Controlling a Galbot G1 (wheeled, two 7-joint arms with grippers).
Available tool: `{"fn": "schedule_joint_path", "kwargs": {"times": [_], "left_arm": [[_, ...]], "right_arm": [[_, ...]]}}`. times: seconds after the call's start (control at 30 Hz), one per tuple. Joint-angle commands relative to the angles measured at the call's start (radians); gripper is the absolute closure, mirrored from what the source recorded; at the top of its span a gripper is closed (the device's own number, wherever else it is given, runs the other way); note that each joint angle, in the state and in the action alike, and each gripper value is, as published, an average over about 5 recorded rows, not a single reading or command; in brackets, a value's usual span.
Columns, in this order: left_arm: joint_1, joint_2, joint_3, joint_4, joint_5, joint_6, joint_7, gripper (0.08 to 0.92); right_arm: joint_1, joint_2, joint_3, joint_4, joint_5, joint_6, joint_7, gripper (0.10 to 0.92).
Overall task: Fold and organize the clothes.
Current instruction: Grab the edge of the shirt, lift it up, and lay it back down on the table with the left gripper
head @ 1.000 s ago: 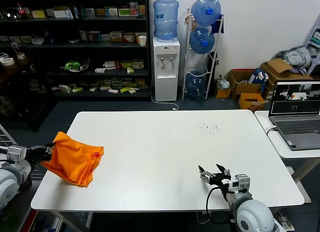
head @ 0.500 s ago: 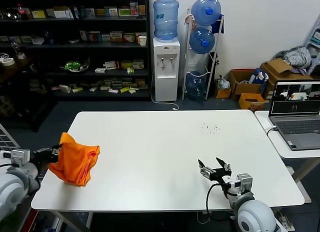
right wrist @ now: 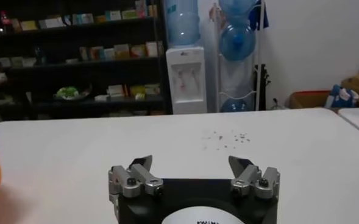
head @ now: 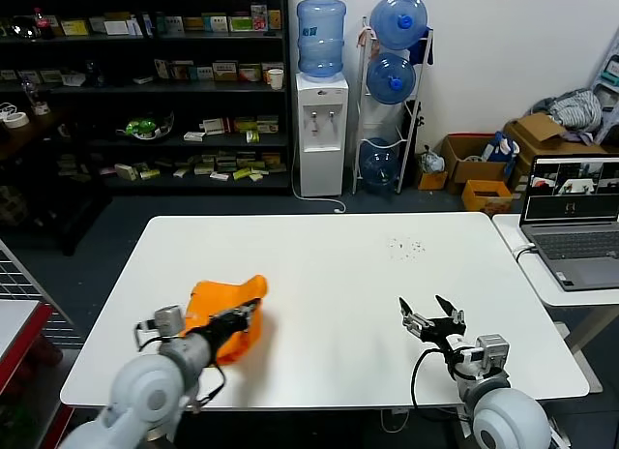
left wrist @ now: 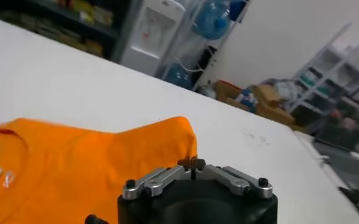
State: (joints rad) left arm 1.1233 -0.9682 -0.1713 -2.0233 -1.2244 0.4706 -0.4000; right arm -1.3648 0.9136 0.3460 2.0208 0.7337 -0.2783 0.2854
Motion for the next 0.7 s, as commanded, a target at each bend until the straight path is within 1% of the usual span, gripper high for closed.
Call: {"fn": "schedule_joint_path", "kwargs": {"times": [0.03,0.23,0.57,0.7], "left_arm": [[-0.273,-0.298,0.326,0.218,-0.004,-0.010,-0.037,0.910],[-0.256,-0.292,0.318,0.230,0.032,-0.016,-0.031,0.910],[-0.245,-0.316,0.331,0.231,0.067,-0.020,-0.044,0.910],[-0.233,-0.317,0.315,0.229,0.101,-0.034,-0.022,0.906]], "right_arm": [[-0.023,0.010,0.042,0.014,-0.005,0.003,0.017,0.203],[-0.018,0.012,0.034,0.003,-0.002,0.001,0.021,0.203],[-0.015,0.011,0.027,0.005,-0.001,0.005,0.012,0.203],[-0.012,0.012,0.029,0.000,-0.002,0.025,-0.016,0.203]]}}
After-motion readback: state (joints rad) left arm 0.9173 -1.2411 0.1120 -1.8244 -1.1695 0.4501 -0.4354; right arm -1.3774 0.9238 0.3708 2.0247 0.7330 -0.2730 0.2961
